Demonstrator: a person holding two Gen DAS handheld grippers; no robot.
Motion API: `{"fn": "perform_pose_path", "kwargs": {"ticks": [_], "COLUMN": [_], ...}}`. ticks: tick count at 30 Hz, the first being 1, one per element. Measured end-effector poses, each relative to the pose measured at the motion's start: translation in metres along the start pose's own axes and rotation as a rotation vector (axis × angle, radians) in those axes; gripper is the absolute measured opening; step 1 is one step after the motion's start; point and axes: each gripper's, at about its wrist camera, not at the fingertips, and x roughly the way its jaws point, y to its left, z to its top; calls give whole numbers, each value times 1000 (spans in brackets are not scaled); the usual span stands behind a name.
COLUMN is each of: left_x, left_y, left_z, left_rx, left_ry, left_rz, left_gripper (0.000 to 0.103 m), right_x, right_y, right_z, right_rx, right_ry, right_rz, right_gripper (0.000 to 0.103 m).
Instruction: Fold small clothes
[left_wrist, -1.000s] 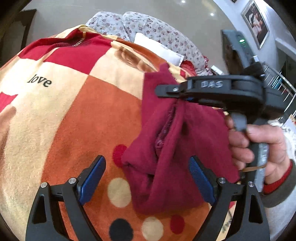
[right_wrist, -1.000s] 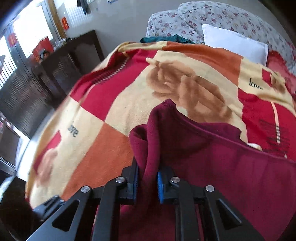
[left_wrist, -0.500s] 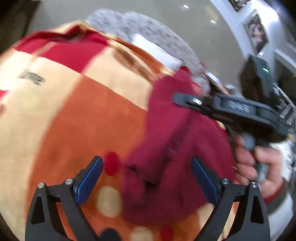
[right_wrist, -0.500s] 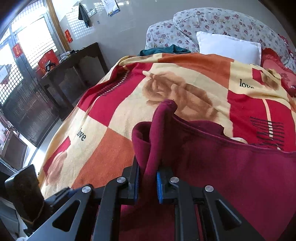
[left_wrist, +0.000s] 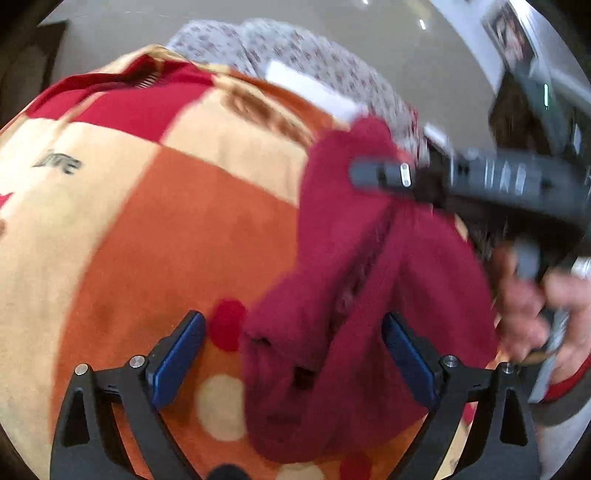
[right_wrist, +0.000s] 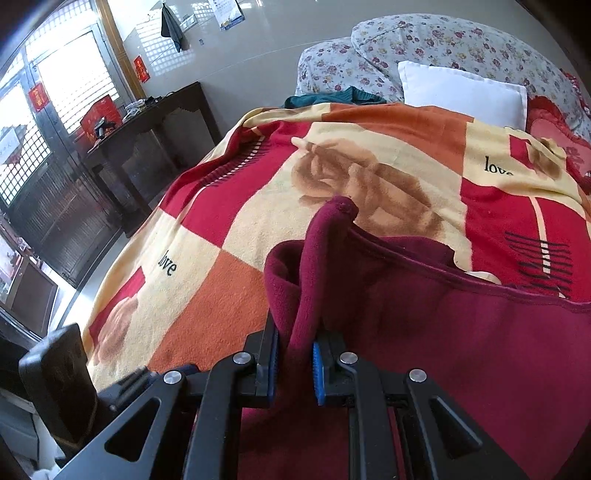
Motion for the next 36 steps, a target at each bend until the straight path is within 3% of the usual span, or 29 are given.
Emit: {"fn": "perform_pose_path", "kwargs": {"ticks": [1,3,5,6,9,13,18,22,25,27,29,30,32,34,35,36], "left_x": [2,-5,-17,-25,-41,-35,7,52,71,70,68,69,66,62,59,52], "left_y": [-9,-23,-33,-42,-73,-138,-206,-226,-226,-226,-225,-223,-225,-230,-231,-233], "left_z": [-5,-9,-10,-9,-4,7,-4,-19,-30,-27,-23,-24,-28,-28,-26,-24], "left_rx": [52,109,92,100,151,242,342,349,339,352,350,343,331,327,324,320], "left_ry": [12,-2,-35,-50,-63,-38,17,91,146,138,141,143,145,131,124,108], "left_rz": [27,17,1,-16,-77,-141,-174,-159,-137,-139,-143,-142,-135,-122,-119,-114], "left_gripper": [92,42,34,25,23,23,23,23,23,23,23,23,23,24,24,25], "right_x": [-1,-4,-11,-18,-47,-97,-142,-142,-130,-132,-136,-135,-130,-124,-125,-131], "right_y": [0,-2,-6,-8,-17,-41,-97,-158,-199,-217,-220,-217,-205,-190,-182,-173], "right_z": [0,-3,-4,-3,0,-1,-24,-55,-79,-90,-96,-95,-91,-84,-79,-74], "right_rx": [2,14,25,24,0,-15,54,202,383,495,532,519,470,408,366,317], "right_ry": [-5,-14,-24,-32,-64,-126,-156,-124,-96,-157,-218,-221,-206,-185,-179,-193], "right_rz": [-2,-9,-15,-16,-34,-84,-171,-185,-84,67,160,147,92,12,-29,-49], "right_gripper": [16,16,16,15,15,14,14,14,22,50,72,73,69,26,16,16]}}
